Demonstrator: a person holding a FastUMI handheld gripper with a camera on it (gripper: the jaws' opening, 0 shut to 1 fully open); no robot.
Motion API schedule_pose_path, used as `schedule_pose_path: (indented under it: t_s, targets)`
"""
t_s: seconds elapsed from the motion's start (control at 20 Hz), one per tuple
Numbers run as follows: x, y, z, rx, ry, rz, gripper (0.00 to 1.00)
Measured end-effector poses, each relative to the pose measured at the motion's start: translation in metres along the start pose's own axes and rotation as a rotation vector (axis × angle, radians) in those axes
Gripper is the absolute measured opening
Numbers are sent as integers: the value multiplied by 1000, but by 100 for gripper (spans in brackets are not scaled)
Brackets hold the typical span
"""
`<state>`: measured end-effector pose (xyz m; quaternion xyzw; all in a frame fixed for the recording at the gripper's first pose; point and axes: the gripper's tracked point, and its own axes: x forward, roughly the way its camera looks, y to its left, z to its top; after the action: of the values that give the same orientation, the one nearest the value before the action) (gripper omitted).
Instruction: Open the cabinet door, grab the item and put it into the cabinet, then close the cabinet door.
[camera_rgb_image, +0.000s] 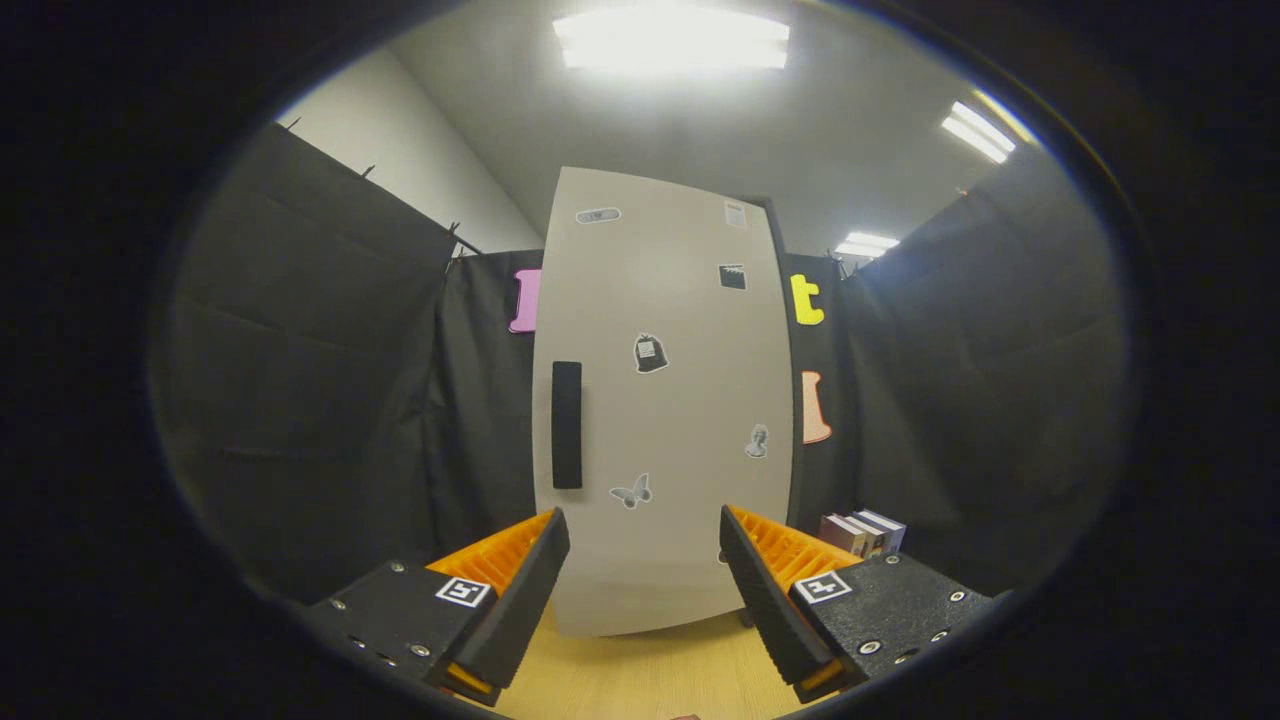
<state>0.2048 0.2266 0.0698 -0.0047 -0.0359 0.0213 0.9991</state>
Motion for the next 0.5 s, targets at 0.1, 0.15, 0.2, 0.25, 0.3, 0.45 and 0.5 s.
schedule_pose_path:
  t_s: [0.1, 0.15, 0.2, 0.25, 0.3, 0.45, 0.5]
  targets:
    - [-15, -9, -4, 12, 8, -14, 94]
    - [-19, -12, -6, 13, 15, -21, 94]
    - [-25, -17, -10, 12, 20, -32, 94]
    - [-29, -20, -12, 12, 26, -40, 94]
    - [-33, -22, -14, 17, 29, -47, 94]
    - [-39, -26, -14, 26, 26, -61, 94]
    - [-41, -26, -14, 28, 24, -63, 94]
